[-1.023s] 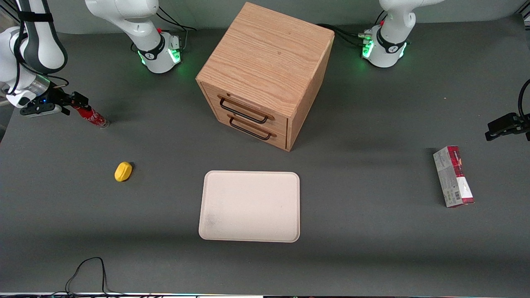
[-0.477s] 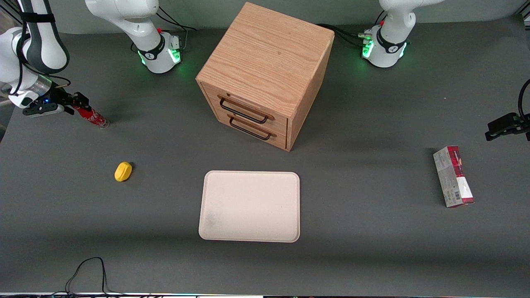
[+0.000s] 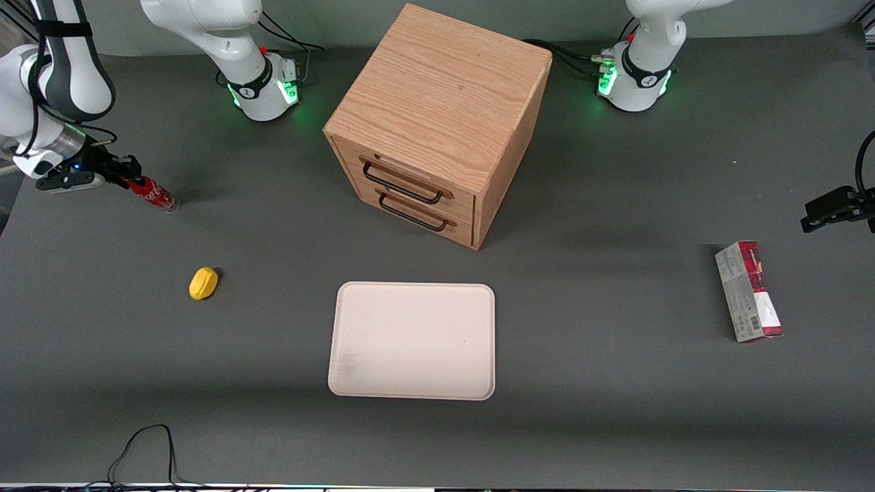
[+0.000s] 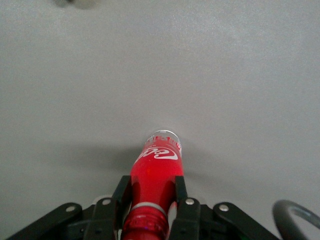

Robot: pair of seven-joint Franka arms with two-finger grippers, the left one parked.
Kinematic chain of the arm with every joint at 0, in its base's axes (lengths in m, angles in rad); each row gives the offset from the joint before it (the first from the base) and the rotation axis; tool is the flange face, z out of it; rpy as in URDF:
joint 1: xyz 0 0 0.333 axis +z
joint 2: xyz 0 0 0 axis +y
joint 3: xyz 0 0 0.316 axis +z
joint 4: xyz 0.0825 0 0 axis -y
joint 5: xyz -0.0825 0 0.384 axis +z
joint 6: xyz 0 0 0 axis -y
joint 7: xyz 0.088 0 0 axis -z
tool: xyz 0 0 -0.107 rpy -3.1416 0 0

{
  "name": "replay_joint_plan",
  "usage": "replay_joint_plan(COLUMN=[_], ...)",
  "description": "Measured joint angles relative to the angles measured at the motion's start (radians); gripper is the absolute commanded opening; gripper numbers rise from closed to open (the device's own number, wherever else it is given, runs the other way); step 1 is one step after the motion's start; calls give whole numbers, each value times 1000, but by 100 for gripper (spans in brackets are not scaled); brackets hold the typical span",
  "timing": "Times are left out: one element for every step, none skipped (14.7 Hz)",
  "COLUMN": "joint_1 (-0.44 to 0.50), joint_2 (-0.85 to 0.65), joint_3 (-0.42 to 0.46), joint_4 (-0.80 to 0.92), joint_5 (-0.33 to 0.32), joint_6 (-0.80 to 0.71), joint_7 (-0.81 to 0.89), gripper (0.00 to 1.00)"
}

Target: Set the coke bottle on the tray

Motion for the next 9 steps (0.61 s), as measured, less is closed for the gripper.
replay_joint_plan(joint_1=[0, 0, 0, 0, 0, 0, 0, 0, 0], joint_2=[1, 3, 7, 12, 18, 24, 31, 39, 47], joint_3=[1, 4, 11, 25, 44, 67, 93, 120, 147], joint_4=[1, 3, 7, 21, 44, 73, 107, 146, 184], joint_5=[-1, -3, -7, -8, -9, -9, -9, -7, 0], joint_6=[0, 0, -2, -16, -39, -69, -99, -130, -160], joint_7=[11, 25, 39, 59, 86, 115, 145, 179, 211], gripper=[0, 0, 0, 0, 0, 0, 0, 0, 0])
